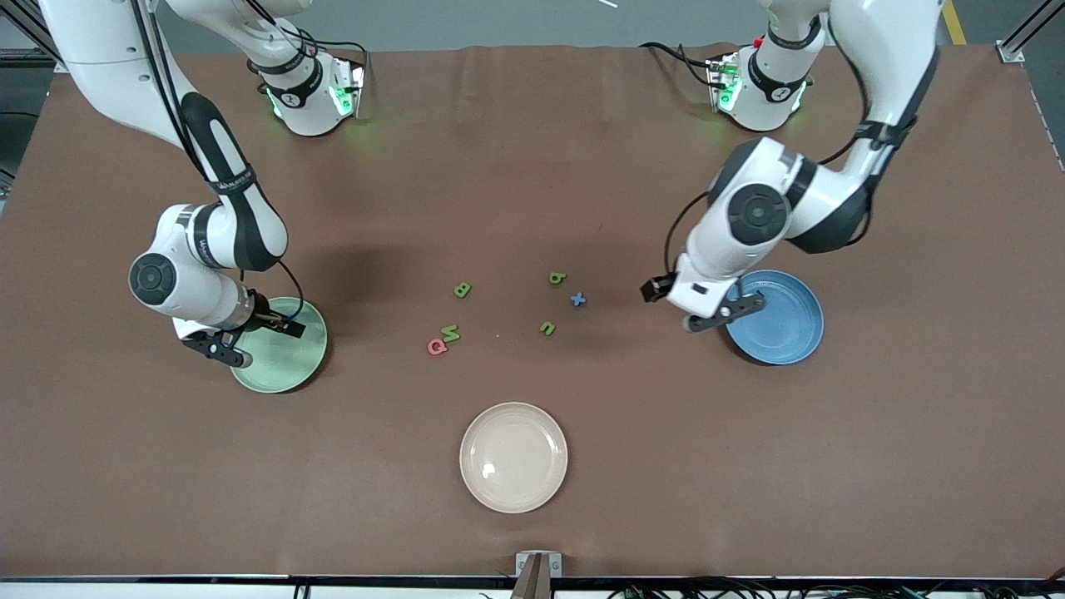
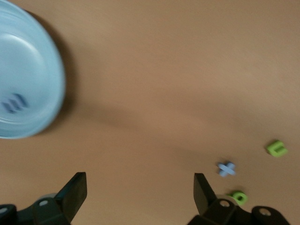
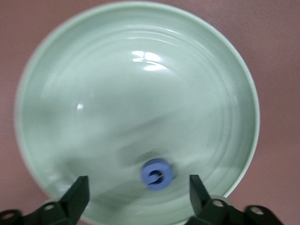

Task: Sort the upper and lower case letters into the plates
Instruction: 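Grasp the blue x with the left gripper, the pink Q with the right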

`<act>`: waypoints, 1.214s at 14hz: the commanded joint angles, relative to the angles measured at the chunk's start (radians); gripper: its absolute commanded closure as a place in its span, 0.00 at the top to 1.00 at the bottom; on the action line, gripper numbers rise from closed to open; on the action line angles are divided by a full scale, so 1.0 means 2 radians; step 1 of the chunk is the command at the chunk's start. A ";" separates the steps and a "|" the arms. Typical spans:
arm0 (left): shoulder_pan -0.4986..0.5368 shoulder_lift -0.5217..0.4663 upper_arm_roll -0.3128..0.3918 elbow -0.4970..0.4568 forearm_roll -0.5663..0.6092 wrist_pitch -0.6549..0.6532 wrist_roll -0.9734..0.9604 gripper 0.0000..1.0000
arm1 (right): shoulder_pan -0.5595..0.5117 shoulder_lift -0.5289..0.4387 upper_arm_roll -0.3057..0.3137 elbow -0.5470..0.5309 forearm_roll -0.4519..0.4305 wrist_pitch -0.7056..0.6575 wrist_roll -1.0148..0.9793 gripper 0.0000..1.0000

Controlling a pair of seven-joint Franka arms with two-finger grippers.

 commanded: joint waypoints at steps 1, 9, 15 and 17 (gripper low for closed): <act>-0.034 0.049 0.002 0.023 0.001 0.053 -0.049 1.00 | 0.047 -0.013 -0.001 0.025 0.008 -0.025 0.089 1.00; -0.127 0.138 0.035 0.036 0.065 0.159 -0.157 0.98 | 0.168 0.064 -0.002 0.089 0.007 0.041 0.360 1.00; -0.130 0.146 0.036 0.033 0.085 0.159 -0.158 0.77 | 0.200 0.129 -0.002 0.149 0.001 0.063 0.477 0.98; -0.137 0.152 0.038 0.033 0.085 0.159 -0.158 0.70 | 0.204 0.140 -0.002 0.161 0.000 0.063 0.492 0.97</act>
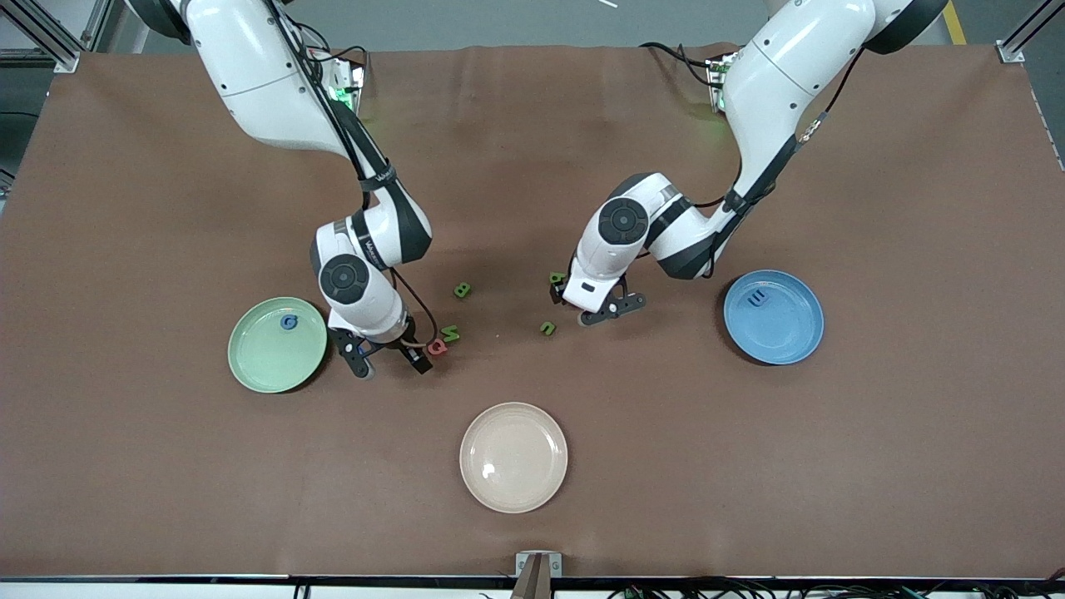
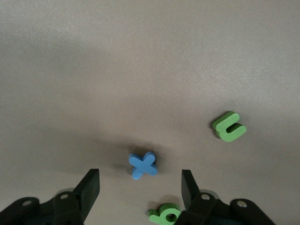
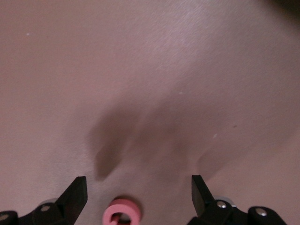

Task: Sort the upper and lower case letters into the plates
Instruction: 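Grasp the blue x with the left gripper, the pink Q with the right, then place the x in the blue plate and the Q in the green plate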

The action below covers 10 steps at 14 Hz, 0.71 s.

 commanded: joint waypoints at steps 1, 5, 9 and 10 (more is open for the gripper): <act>-0.011 0.010 0.006 0.007 0.012 0.001 -0.009 0.69 | 0.009 0.017 -0.005 0.022 0.000 -0.006 0.025 0.96; -0.016 0.018 0.007 0.007 0.013 0.001 -0.009 0.61 | 0.017 0.019 -0.005 0.022 0.002 -0.005 0.035 0.91; -0.016 0.018 0.010 0.007 0.020 0.001 -0.009 0.53 | 0.026 0.019 -0.005 0.022 0.001 -0.008 0.040 0.81; -0.015 0.018 0.010 0.007 0.021 0.001 -0.009 0.51 | 0.028 0.019 -0.005 0.022 0.002 -0.008 0.041 0.78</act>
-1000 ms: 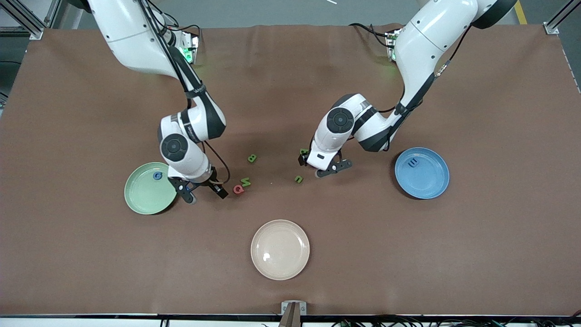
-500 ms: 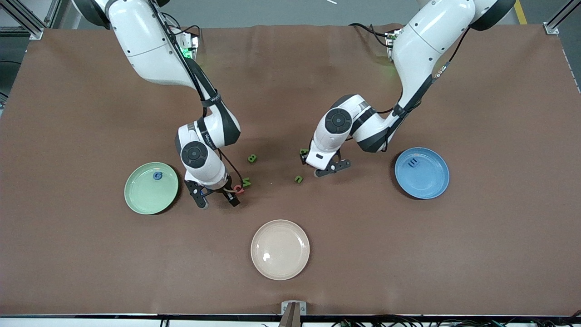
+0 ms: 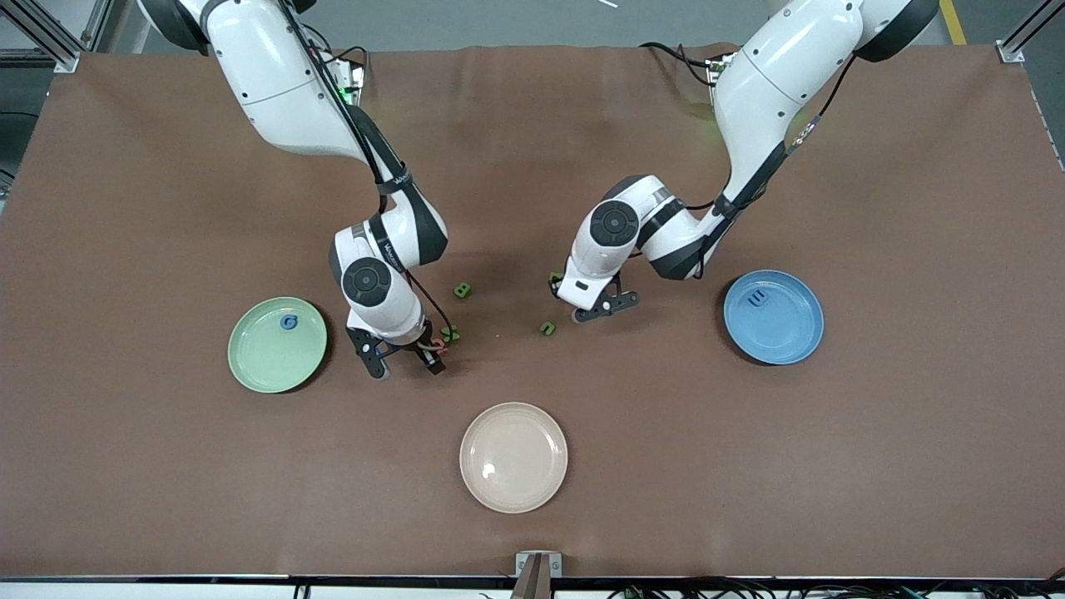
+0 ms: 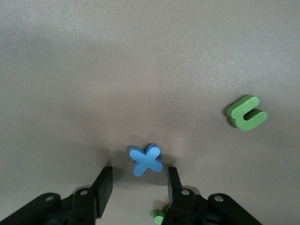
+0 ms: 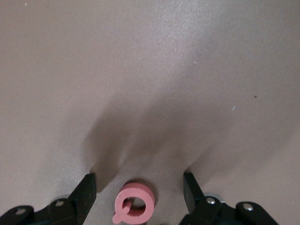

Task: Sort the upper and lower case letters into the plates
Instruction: 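Place the x in the blue plate and the Q in the green plate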

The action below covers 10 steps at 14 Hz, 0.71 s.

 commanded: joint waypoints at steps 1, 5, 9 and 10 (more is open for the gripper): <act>-0.004 0.003 0.006 0.006 0.014 0.002 -0.009 0.50 | 0.013 0.005 -0.005 0.005 0.002 -0.004 0.016 0.74; -0.004 0.002 0.009 0.008 0.017 0.002 -0.009 0.47 | 0.019 0.005 -0.005 0.005 0.001 -0.008 0.024 0.52; -0.004 0.003 0.009 0.009 0.024 0.002 -0.010 0.46 | 0.018 0.000 -0.006 0.005 0.000 -0.025 0.022 0.03; -0.004 0.003 0.009 0.009 0.024 0.002 -0.010 0.45 | 0.014 -0.001 -0.007 0.006 -0.001 -0.034 0.017 0.01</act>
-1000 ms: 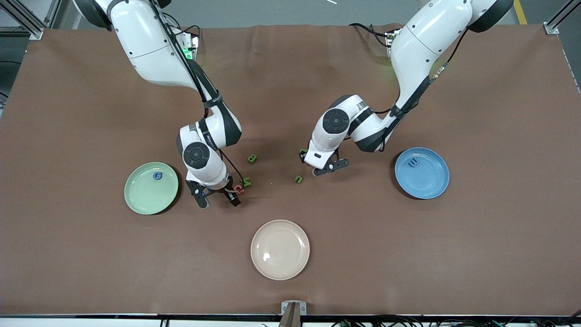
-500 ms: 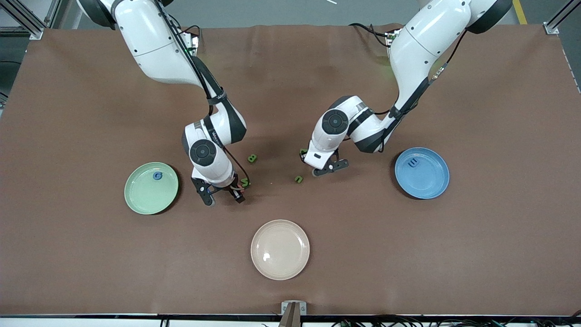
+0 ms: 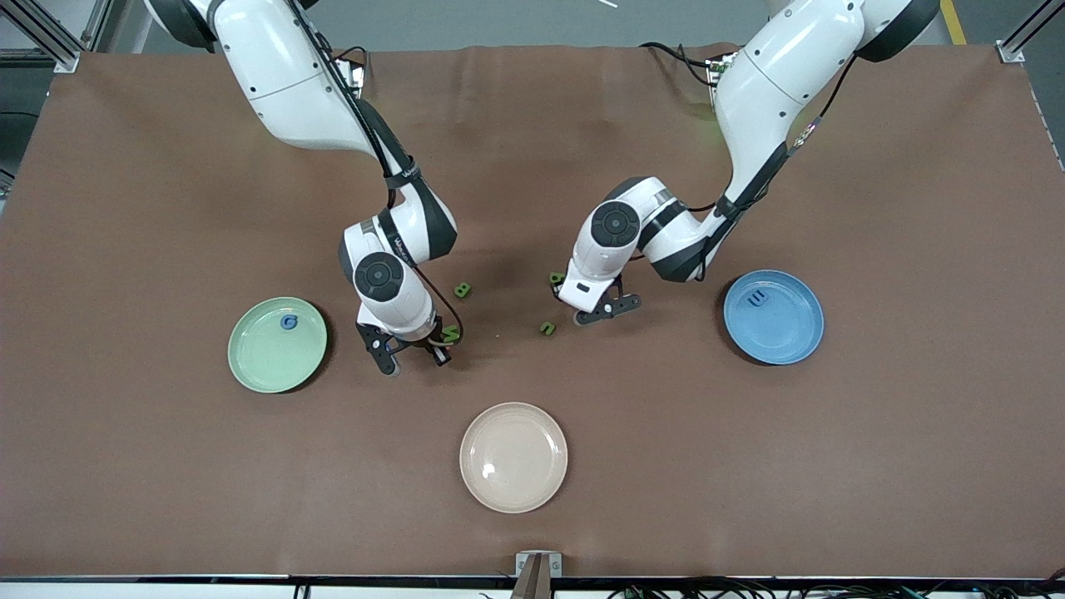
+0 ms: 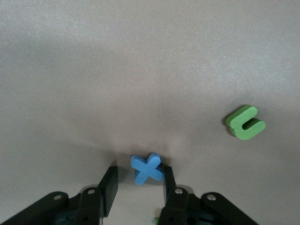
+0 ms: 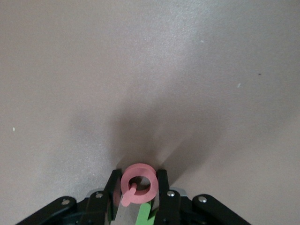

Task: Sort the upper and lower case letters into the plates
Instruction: 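Place the x in the blue plate and the Q in the green plate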

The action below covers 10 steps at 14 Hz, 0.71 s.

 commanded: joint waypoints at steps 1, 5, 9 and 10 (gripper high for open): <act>-0.004 0.003 0.006 0.006 0.015 0.002 -0.010 0.42 | -0.002 -0.001 -0.007 -0.005 -0.003 -0.020 -0.008 0.00; -0.005 0.008 0.006 0.007 0.015 0.002 -0.010 0.32 | -0.040 -0.054 -0.015 -0.013 -0.003 -0.096 -0.113 0.00; -0.008 0.008 0.006 0.010 0.015 0.002 -0.015 0.16 | -0.110 -0.110 -0.015 -0.060 -0.004 -0.109 -0.253 0.00; -0.008 0.008 0.006 0.012 0.015 0.002 -0.022 0.14 | -0.126 -0.119 -0.015 -0.071 -0.004 -0.108 -0.285 0.00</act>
